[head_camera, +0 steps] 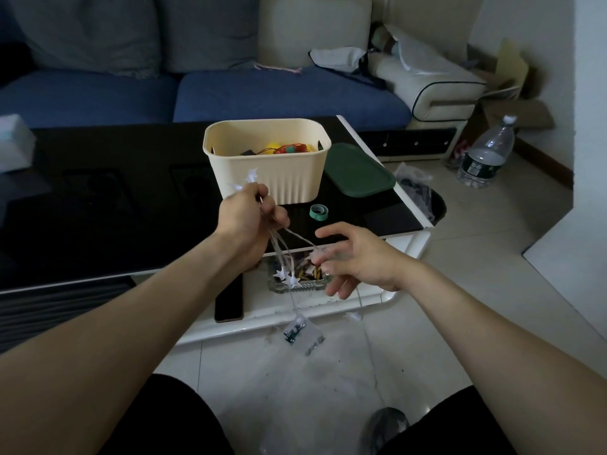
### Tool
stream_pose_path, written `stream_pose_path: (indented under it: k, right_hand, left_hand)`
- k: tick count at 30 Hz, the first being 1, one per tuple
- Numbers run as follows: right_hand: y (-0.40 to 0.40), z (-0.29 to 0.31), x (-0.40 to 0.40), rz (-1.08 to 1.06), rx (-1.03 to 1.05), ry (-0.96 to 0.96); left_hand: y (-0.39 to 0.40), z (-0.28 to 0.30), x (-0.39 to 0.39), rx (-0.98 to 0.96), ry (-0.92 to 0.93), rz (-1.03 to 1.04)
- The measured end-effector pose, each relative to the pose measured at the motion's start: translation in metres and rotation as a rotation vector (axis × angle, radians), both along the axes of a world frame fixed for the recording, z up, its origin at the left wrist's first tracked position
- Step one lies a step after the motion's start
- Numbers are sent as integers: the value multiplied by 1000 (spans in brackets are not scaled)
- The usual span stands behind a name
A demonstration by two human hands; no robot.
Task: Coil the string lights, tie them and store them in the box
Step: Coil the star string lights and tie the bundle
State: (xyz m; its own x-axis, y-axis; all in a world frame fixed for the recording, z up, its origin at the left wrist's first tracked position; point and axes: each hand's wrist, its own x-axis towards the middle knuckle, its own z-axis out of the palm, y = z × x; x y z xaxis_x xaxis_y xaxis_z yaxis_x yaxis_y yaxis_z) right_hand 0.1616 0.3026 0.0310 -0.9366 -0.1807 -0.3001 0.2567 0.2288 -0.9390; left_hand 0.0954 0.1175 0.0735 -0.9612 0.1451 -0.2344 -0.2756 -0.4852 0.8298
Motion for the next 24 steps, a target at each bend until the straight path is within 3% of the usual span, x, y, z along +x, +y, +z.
stream_pose_path:
  k: [6, 17, 22, 24]
  right_hand:
    - [24, -6, -2, 73, 210, -72]
    - [49, -21, -9, -226, 265, 84]
    - [56, -17, -2, -31, 382, -335]
    - [60, -16, -2, -33, 391, -409]
  left_hand:
    - [-9, 6, -4, 14, -9, 72]
    - [-12, -3, -8, -155, -28, 113]
    - [-13, -4, -7, -216, -37, 113]
    - [-12, -4, -5, -259, -23, 81]
